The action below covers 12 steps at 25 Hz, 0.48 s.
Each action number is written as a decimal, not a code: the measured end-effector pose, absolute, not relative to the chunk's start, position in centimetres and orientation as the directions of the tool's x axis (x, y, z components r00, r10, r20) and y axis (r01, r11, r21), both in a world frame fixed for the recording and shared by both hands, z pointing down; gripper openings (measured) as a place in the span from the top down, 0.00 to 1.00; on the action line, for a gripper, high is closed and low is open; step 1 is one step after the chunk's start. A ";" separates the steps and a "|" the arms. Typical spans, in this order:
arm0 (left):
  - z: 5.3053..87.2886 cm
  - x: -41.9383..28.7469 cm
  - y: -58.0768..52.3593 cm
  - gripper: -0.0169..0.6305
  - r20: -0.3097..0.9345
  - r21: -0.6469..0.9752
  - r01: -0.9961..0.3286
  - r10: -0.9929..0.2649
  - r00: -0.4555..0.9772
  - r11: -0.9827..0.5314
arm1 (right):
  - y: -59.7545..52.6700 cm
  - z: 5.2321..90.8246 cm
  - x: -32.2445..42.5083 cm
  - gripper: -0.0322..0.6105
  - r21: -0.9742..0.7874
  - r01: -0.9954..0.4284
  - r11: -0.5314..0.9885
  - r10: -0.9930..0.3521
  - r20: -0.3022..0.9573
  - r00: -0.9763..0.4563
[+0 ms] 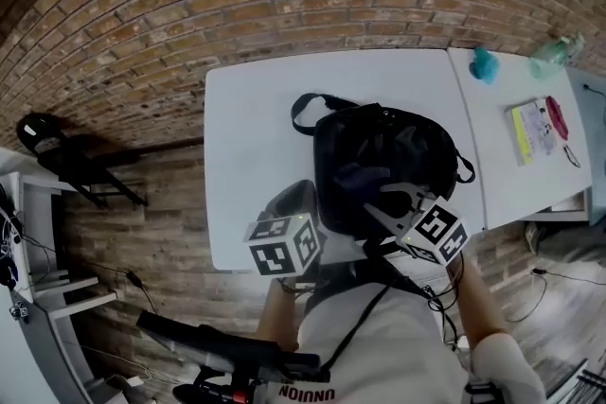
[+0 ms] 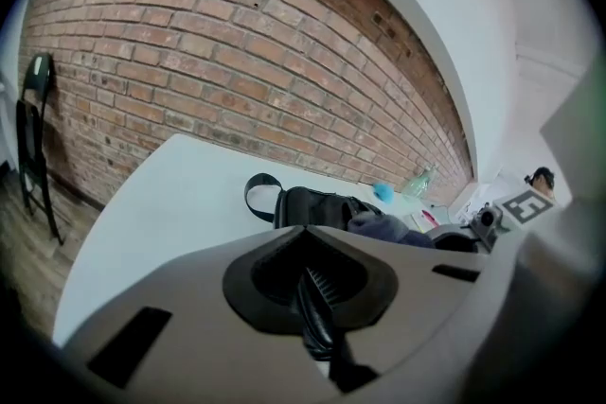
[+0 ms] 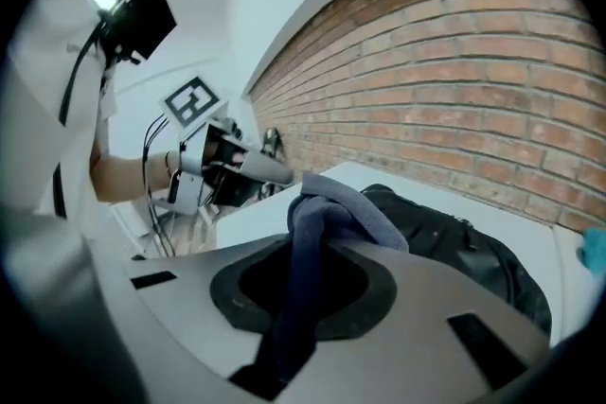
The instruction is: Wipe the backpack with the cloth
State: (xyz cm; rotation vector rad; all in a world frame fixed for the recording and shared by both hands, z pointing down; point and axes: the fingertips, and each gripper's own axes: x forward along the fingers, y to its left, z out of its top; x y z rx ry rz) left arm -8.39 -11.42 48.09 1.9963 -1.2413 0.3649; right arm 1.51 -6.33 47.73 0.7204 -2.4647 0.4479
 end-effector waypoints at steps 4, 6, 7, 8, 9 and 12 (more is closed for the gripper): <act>48.0 -7.7 -12.4 0.97 0.584 0.415 -0.864 -0.644 0.494 -0.286 | -9.3 45.5 5.1 0.89 -0.257 -0.732 0.631 -0.594 0.447 -0.668; 47.7 -7.1 -12.4 0.97 0.582 0.402 -0.864 -0.644 0.497 -0.303 | -10.1 44.8 6.6 0.89 -0.316 -0.766 0.559 -0.651 0.405 -0.642; 47.6 -6.7 -12.2 0.97 0.581 0.395 -0.864 -0.643 0.499 -0.313 | -10.2 44.4 7.2 0.89 -0.343 -0.773 0.533 -0.670 0.387 -0.634; 47.4 -6.2 -11.9 0.97 0.581 0.391 -0.862 -0.639 0.504 -0.323 | -10.3 44.2 7.7 0.89 -0.365 -0.776 0.515 -0.684 0.371 -0.628; 47.3 -5.7 -11.6 0.97 0.580 0.390 -0.859 -0.635 0.510 -0.333 | -10.2 43.9 8.2 0.89 -0.380 -0.776 0.504 -0.692 0.360 -0.626; 46.8 -4.3 -10.9 0.97 0.574 0.382 -0.855 -0.635 0.516 -0.350 | -9.5 43.4 9.2 0.89 -0.390 -0.772 0.502 -0.699 0.343 -0.628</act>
